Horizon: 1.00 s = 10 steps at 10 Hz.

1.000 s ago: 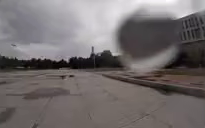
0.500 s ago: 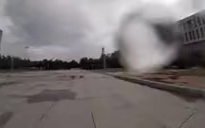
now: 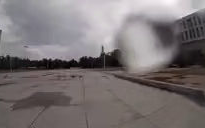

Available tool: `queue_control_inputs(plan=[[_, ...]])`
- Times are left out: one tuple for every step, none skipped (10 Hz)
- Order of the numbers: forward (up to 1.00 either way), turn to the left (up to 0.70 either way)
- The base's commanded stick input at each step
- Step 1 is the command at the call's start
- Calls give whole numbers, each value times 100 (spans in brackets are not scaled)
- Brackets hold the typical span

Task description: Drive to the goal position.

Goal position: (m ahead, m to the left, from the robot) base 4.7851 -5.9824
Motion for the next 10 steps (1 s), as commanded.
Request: queue_control_inputs(plan=[[70,0],[70,0],[70,0],[70,0],[70,0],[70,0],[70,0],[70,0],[70,0],[70,0]])
